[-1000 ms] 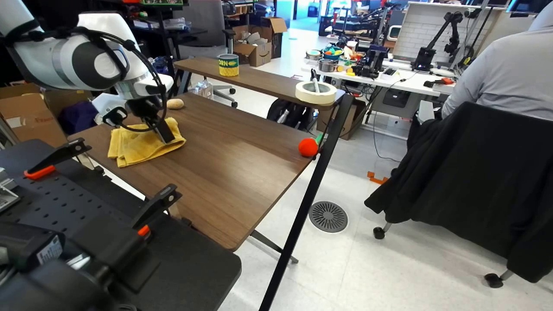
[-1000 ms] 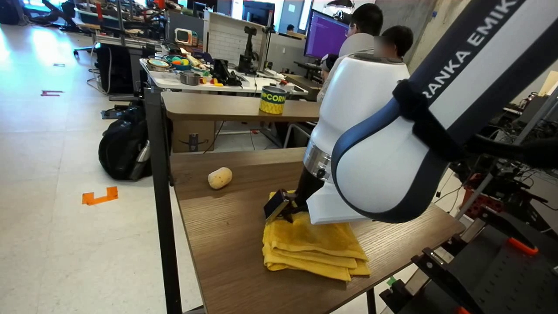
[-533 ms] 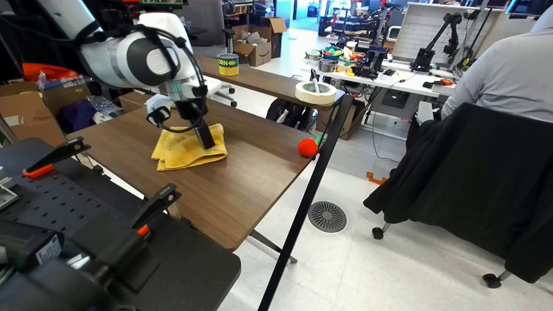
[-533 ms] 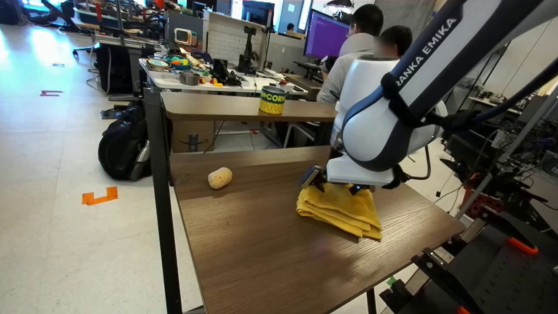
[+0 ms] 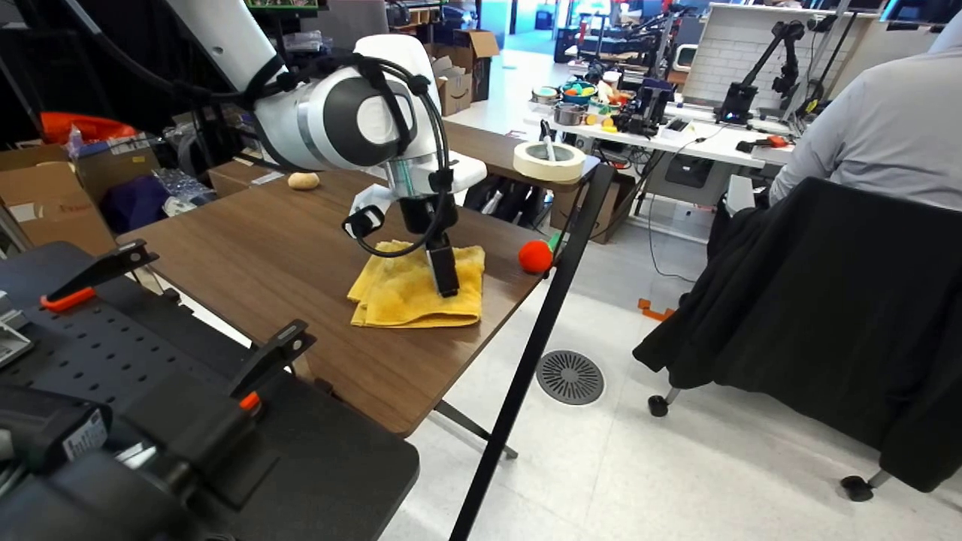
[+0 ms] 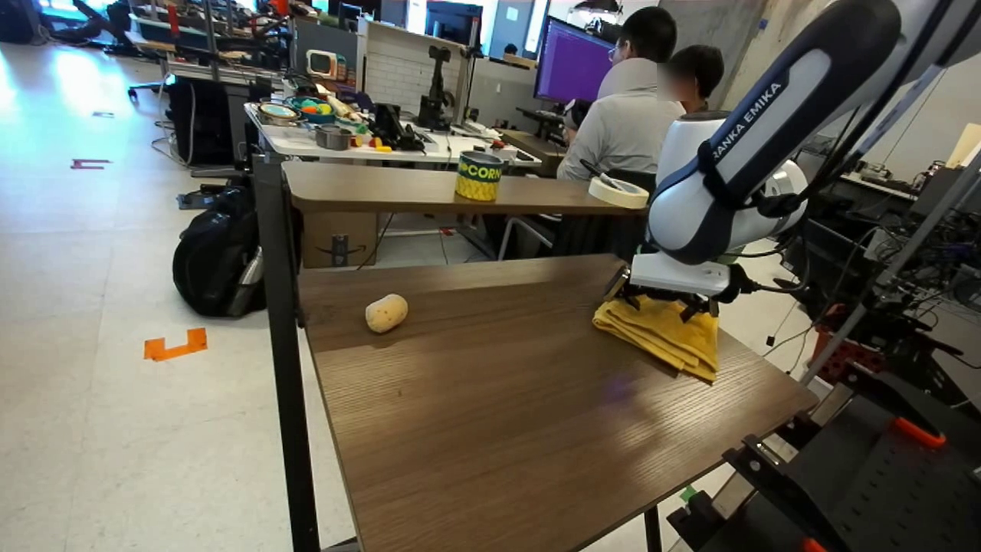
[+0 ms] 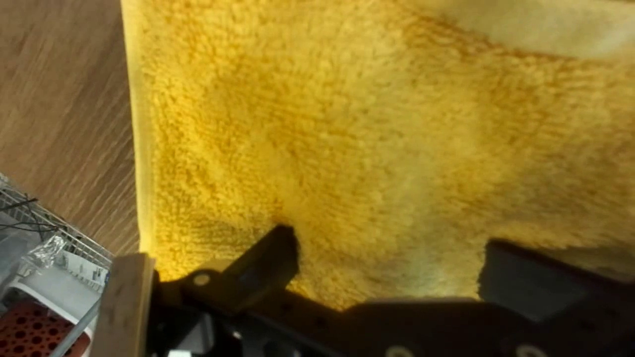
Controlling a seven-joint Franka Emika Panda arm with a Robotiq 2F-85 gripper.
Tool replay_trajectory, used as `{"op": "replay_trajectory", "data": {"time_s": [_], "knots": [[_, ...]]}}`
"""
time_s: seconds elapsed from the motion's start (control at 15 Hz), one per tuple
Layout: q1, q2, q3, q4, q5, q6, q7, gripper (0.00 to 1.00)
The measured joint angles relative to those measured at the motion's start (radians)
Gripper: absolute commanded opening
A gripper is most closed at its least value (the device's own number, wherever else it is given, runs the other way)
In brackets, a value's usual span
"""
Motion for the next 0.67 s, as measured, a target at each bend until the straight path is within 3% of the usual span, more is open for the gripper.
{"op": "replay_trajectory", "data": {"time_s": [0.33, 0.67], "knots": [[0.032, -0.014, 0.043, -0.008, -0.067, 0.039, 0.000, 1.00], [0.156, -0.039, 0.104, -0.064, -0.092, 0.160, 0.000, 1.00]]}}
